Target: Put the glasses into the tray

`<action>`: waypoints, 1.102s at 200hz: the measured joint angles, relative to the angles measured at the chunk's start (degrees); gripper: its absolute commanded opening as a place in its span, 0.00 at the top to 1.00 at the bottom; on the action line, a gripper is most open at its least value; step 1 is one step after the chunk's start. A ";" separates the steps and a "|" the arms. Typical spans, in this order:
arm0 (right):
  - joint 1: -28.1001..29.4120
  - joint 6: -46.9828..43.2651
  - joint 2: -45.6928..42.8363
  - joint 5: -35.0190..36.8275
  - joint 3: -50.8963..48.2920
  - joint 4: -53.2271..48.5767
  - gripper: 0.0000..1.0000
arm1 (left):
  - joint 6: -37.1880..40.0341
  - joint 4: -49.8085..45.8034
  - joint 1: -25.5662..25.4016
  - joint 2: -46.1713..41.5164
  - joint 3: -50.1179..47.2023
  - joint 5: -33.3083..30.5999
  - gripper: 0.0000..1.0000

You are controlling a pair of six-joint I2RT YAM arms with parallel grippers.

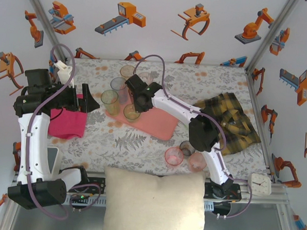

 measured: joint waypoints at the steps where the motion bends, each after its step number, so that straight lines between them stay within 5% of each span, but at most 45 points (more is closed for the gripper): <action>1: 0.00 0.00 0.00 0.00 0.00 0.00 1.00 | 0.00 0.00 0.00 0.00 0.00 0.00 0.03; 180: 0.22 0.00 0.96 -1.51 1.57 -0.02 0.94 | 0.00 0.04 0.07 -0.74 -0.33 0.00 0.03; 220: 0.22 0.02 1.01 -1.53 1.57 -0.04 0.86 | 0.00 0.02 0.17 -0.76 -0.35 0.02 0.03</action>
